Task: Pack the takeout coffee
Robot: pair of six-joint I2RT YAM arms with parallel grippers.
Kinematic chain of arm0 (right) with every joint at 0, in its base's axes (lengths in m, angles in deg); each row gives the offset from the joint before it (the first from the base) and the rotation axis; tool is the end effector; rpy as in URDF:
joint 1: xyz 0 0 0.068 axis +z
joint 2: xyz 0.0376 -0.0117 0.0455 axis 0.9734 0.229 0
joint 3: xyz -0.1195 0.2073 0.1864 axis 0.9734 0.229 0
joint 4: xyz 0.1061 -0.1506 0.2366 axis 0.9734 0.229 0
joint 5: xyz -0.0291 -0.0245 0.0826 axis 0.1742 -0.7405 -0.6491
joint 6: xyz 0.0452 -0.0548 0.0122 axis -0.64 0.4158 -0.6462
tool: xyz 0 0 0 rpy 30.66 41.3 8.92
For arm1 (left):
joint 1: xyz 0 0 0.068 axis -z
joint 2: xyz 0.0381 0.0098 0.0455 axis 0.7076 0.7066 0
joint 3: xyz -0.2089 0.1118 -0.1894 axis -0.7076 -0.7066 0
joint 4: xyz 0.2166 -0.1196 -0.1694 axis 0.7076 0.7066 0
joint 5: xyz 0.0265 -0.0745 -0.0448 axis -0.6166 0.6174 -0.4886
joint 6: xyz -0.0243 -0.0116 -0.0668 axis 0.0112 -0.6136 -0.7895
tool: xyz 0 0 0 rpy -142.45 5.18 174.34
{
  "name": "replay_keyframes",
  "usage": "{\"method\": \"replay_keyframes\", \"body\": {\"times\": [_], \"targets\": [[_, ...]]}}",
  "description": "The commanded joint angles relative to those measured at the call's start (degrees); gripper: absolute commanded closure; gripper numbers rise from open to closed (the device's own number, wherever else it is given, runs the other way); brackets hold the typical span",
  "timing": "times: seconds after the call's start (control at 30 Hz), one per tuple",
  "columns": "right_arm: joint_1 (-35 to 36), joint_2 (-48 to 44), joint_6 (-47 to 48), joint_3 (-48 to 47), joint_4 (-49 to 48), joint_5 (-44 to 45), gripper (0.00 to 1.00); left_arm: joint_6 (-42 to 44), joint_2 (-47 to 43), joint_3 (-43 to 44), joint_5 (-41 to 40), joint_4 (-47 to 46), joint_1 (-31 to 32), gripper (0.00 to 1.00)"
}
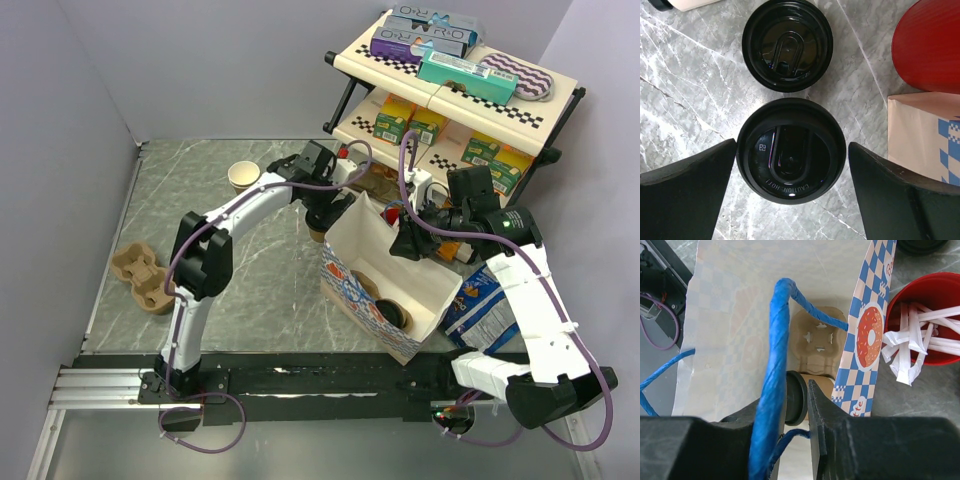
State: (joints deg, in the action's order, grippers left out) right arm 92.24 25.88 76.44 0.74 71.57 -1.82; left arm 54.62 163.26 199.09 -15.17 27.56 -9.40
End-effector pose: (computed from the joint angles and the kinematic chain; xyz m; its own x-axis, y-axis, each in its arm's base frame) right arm 0.2183 0.0947 0.4234 -0.5557 -0.3710 -0.7440 -0.7386 0.6312 0.2368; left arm 0.4451 -0.3320 0.2567 -0.5159 0.5871 -0.6238 0.7648 0.6438 -0.0266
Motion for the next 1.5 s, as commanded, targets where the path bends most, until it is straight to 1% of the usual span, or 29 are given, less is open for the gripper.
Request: {"method": "replay_keyframes", "body": {"times": [0.0, 0.33, 0.67, 0.9, 1.47], "targets": [[-0.37, 0.02, -0.42, -2.11, -0.26, -0.43, 0.69, 0.05, -3.49, 0.12, -2.46, -0.89, 0.92, 0.01], [-0.28, -0.68, -0.59, -1.14, -0.53, -0.87, 0.70, -0.48, -4.89, 0.12, -8.88, -0.11, 2.24, 0.01], [-0.46, -0.85, -0.68, -1.23, -0.44, -1.13, 0.70, -0.92, -3.84, -0.14, -6.86, 2.45, 2.24, 0.02], [-0.46, -1.20, -1.12, -0.97, -0.70, -1.40, 0.70, -0.57, -3.23, -0.32, -6.33, 2.80, 2.24, 0.07], [-0.28, -0.85, -1.12, -0.97, -0.88, -1.66, 0.71, 0.31, -1.47, 0.65, -5.28, 3.94, 2.16, 0.12]]}}
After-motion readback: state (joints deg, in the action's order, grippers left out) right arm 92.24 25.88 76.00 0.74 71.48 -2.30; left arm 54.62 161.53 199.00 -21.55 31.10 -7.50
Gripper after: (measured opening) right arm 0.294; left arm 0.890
